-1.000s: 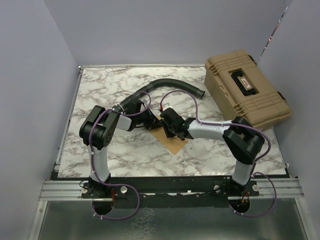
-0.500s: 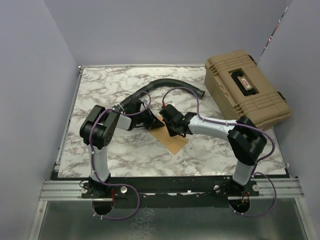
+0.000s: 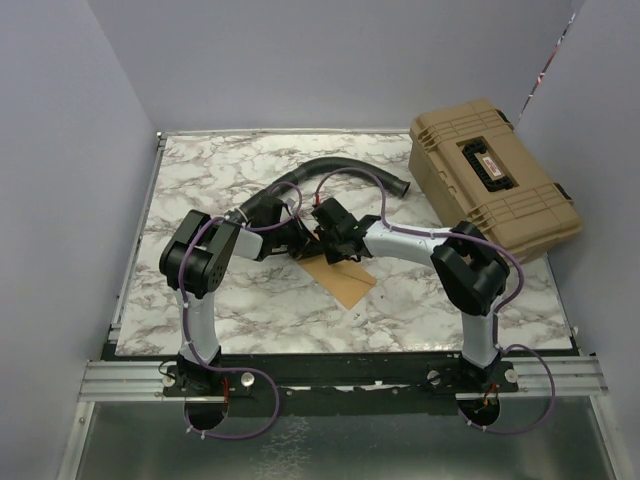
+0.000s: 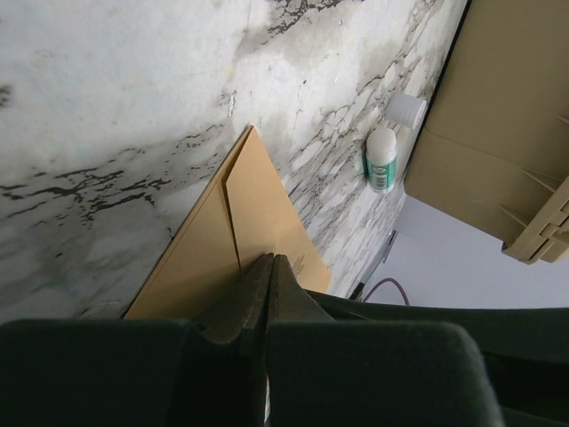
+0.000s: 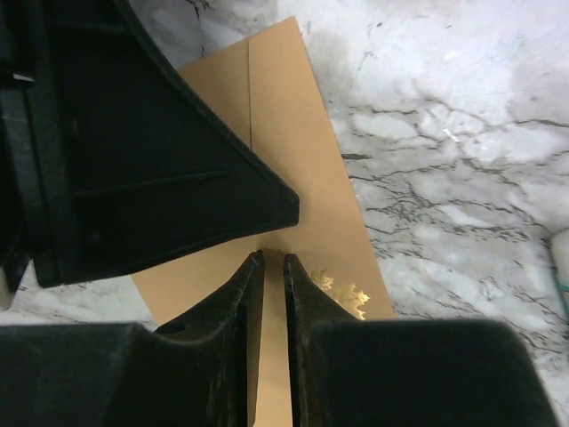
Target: Place the letter into the envelope and seal it
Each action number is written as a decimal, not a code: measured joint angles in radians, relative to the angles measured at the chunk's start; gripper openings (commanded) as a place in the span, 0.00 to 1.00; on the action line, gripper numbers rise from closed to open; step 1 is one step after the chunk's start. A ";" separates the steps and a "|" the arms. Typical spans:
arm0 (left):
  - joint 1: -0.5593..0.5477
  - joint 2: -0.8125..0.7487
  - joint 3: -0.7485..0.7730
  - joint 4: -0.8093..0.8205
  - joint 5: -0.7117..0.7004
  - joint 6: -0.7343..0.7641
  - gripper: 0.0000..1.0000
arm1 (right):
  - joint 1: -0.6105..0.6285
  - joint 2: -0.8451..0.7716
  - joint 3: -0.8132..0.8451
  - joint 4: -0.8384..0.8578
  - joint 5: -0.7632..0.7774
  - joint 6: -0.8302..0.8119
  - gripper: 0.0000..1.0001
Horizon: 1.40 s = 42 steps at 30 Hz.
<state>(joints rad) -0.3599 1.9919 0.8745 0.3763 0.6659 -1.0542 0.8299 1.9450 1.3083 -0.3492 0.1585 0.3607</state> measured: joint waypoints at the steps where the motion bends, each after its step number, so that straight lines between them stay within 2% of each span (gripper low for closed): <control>1: 0.000 0.000 0.000 0.000 0.000 0.000 0.00 | 0.000 0.011 0.000 0.004 -0.008 -0.002 0.20; 8: 0.001 0.002 0.000 0.000 0.003 0.000 0.00 | 0.000 0.044 0.029 0.010 -0.032 -0.014 0.18; 17: 0.003 0.005 0.002 0.000 0.008 0.000 0.00 | 0.000 0.000 -0.035 0.019 -0.029 -0.013 0.05; 32: 0.005 0.010 0.010 -0.008 0.018 0.006 0.00 | 0.000 -0.085 -0.134 -0.019 -0.004 -0.012 0.02; 37: 0.005 0.010 0.015 -0.019 0.019 0.012 0.00 | 0.001 -0.087 -0.075 -0.126 0.043 -0.026 0.03; 42: 0.005 0.010 0.018 -0.023 0.021 0.015 0.00 | -0.001 -0.045 0.071 -0.137 0.042 -0.032 0.05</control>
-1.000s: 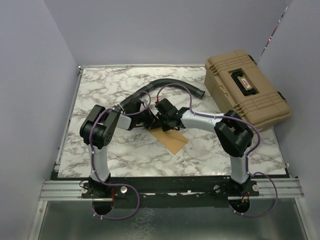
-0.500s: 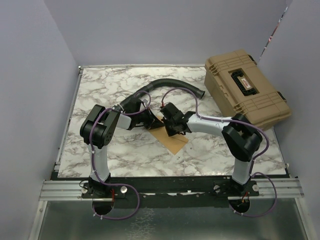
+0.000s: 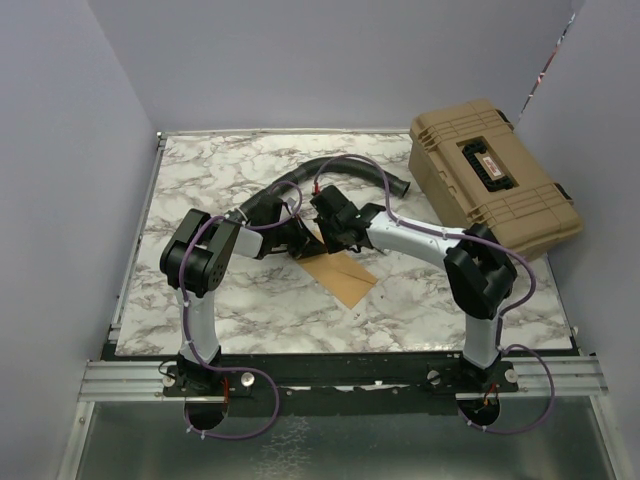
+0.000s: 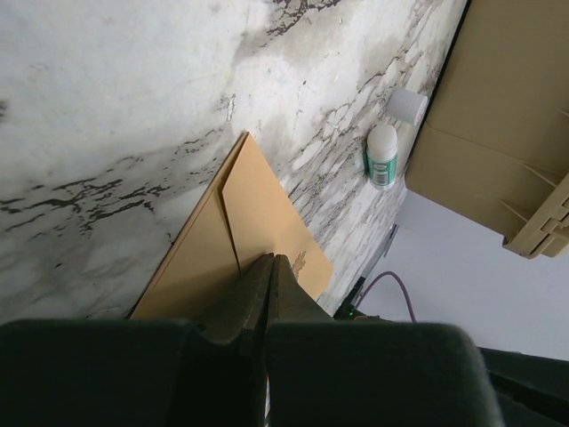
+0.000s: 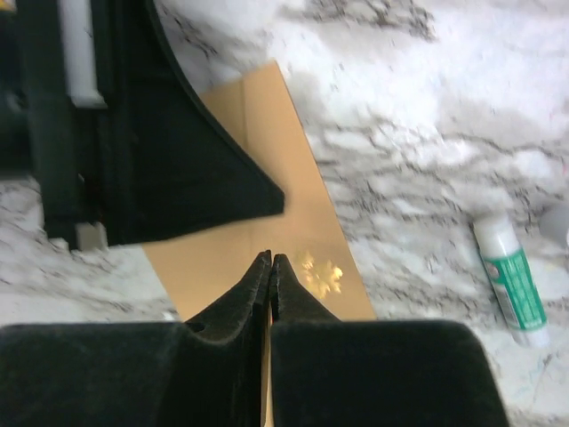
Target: Place the letter into the envelope and seal it
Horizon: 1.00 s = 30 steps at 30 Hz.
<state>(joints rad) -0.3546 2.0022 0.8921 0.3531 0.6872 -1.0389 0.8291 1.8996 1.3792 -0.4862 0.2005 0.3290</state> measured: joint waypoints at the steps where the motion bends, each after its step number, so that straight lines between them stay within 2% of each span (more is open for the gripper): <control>1: 0.000 0.000 0.000 0.000 0.000 0.001 0.00 | 0.000 0.011 0.020 0.007 -0.002 0.000 0.05; 8: 0.000 0.000 0.001 -0.002 0.001 0.006 0.00 | 0.000 0.117 0.094 0.011 -0.006 0.008 0.04; 15: 0.000 0.000 0.004 -0.007 0.001 0.011 0.00 | 0.000 0.131 0.085 -0.008 -0.013 0.018 0.04; 20: 0.000 0.000 0.005 -0.010 0.001 0.011 0.00 | 0.000 0.123 0.037 0.019 -0.071 0.010 0.04; 30: 0.000 0.000 0.011 -0.023 0.001 0.019 0.00 | 0.000 0.035 -0.103 0.079 -0.077 0.025 0.06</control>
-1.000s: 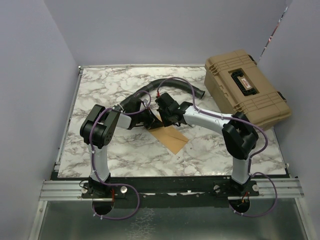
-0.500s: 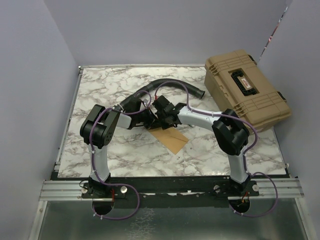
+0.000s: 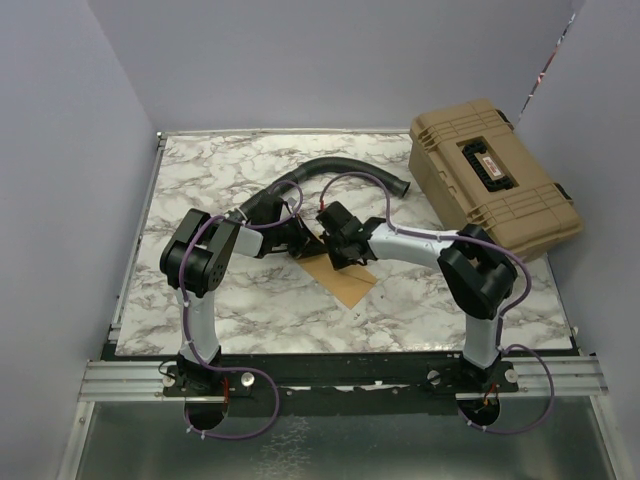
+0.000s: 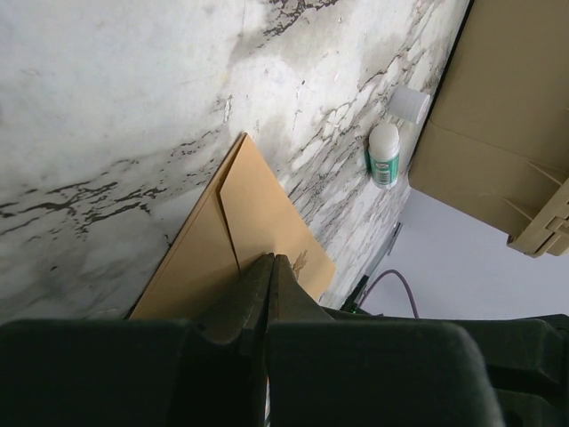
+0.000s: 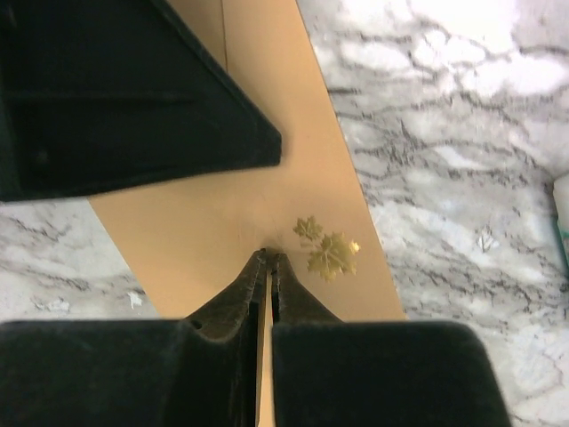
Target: Place the letter into the envelope and seal it
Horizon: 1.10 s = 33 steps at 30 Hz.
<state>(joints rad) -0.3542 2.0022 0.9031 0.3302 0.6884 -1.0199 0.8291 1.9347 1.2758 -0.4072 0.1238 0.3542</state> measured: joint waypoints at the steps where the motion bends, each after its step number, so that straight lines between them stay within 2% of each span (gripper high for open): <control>1: 0.000 0.000 0.000 0.000 0.000 0.000 0.00 | 0.000 -0.009 -0.013 0.003 0.000 0.002 0.06; 13: 0.000 0.000 0.000 -0.002 0.000 0.005 0.00 | 0.001 -0.062 -0.076 -0.011 0.006 0.016 0.05; 18: 0.000 -0.004 0.005 -0.011 0.000 0.019 0.00 | 0.001 -0.093 -0.050 -0.127 0.006 0.024 0.06; 21: 0.000 -0.013 0.013 -0.032 0.000 0.041 0.09 | -0.008 -0.130 0.008 -0.173 0.020 0.041 0.13; 25: 0.002 -0.038 0.039 -0.113 0.000 0.087 0.27 | -0.033 -0.195 0.076 -0.177 0.049 0.076 0.25; 29: 0.004 -0.100 0.067 -0.226 -0.002 0.141 0.44 | -0.109 -0.247 0.081 -0.180 0.067 0.108 0.40; 33: 0.006 -0.211 0.098 -0.325 -0.006 0.194 0.55 | -0.211 -0.248 0.081 -0.195 0.048 0.125 0.45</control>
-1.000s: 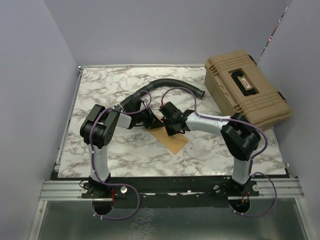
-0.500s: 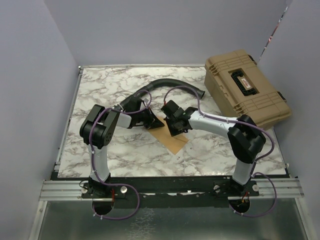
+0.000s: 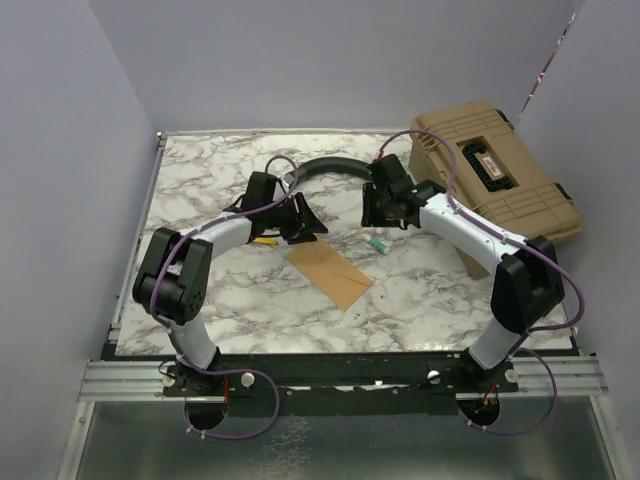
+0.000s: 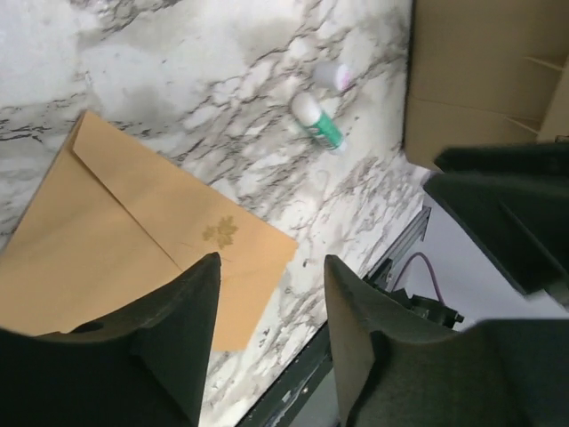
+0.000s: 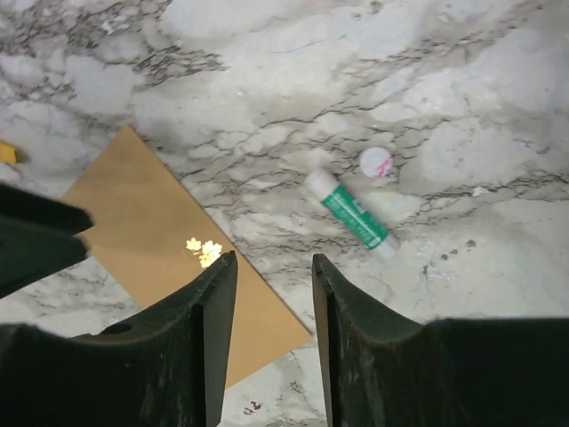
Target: Place the letter into the envelope and seal it
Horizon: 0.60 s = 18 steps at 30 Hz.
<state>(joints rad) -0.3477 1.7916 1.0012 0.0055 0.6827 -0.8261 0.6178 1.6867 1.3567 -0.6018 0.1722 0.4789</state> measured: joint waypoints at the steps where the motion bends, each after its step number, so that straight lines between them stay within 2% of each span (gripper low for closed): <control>1: 0.002 -0.027 0.008 -0.018 -0.007 0.012 0.59 | -0.028 0.000 0.000 -0.004 -0.024 0.003 0.47; 4: 0.005 -0.119 0.022 -0.076 -0.074 0.053 0.70 | -0.098 0.000 0.000 -0.009 -0.069 0.002 0.53; 8: 0.011 -0.249 0.004 -0.141 -0.232 0.099 0.95 | -0.128 0.000 -0.005 -0.010 -0.081 -0.047 0.54; 9: 0.013 -0.280 -0.017 -0.156 -0.296 0.111 0.98 | -0.126 0.004 -0.006 -0.013 -0.083 -0.066 0.54; 18: 0.040 -0.551 -0.102 -0.232 -0.690 0.187 0.99 | -0.119 0.081 -0.104 0.003 -0.091 -0.221 0.52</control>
<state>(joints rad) -0.3073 1.2404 0.8993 -0.2260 -0.0071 -0.6388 0.4984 1.7676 1.2526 -0.5983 0.0811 0.2581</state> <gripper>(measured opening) 0.987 0.530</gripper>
